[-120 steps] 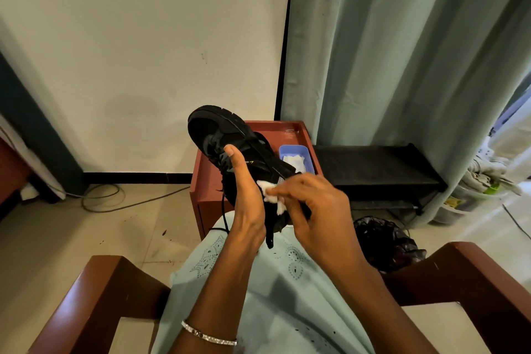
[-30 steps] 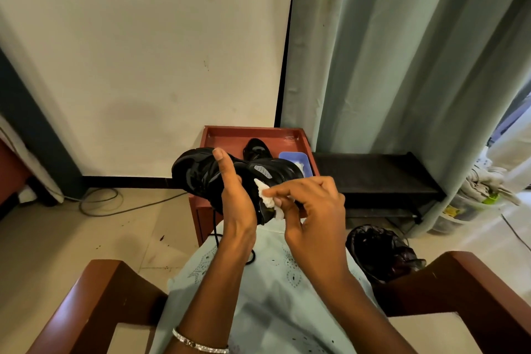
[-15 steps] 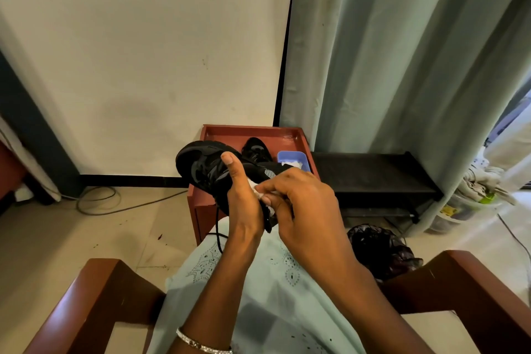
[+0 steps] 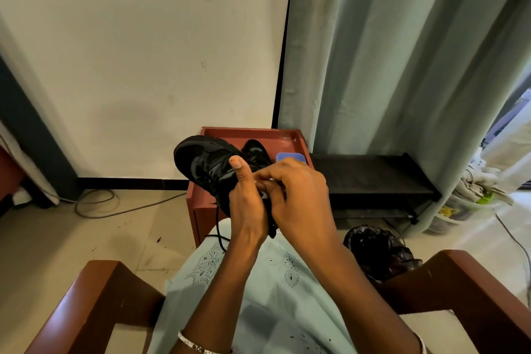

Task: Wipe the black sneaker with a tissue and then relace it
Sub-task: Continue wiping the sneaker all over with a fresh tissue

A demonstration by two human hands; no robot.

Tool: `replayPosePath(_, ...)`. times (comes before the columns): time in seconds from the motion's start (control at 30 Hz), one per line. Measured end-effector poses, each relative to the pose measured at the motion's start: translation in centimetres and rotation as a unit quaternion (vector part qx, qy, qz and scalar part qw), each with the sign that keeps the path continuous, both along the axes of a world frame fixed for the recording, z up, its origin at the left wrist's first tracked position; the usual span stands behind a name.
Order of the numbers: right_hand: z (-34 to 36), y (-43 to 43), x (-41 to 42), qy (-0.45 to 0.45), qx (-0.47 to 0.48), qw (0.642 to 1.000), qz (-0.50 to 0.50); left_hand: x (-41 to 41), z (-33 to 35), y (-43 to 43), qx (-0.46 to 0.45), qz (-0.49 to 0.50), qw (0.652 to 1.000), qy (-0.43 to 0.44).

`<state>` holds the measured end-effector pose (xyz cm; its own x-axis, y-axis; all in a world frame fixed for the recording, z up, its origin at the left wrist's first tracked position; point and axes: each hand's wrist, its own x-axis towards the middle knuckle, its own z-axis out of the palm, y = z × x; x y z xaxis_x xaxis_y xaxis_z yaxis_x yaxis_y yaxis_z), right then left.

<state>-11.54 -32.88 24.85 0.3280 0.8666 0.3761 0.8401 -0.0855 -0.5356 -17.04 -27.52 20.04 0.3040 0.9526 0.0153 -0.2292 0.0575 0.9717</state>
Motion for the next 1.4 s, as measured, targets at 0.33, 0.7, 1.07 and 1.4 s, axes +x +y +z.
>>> replayPosePath(0.33, -0.8, 0.7, 1.6, 0.001, 0.095, 0.995, -0.031, 0.7, -0.2, -0.6, 0.034, -0.013, 0.998, 0.053)
replayPosePath(0.7, -0.7, -2.5, 5.0, 0.085, -0.006, 0.996, 0.027, 0.4, 0.8, -1.0, -0.027, 0.021, 0.999, 0.020)
replayPosePath(1.07, -1.2, -0.6, 4.6, -0.025, 0.053, 0.998, -0.039, 0.5, 1.6, -1.8, -0.032, -0.016, 0.999, -0.003)
replayPosePath(1.4, -1.5, -4.1, 6.2, -0.075, -0.016, 0.995, 0.059, -0.3, 2.4, -1.2, -0.047, 0.010, 0.999, 0.006)
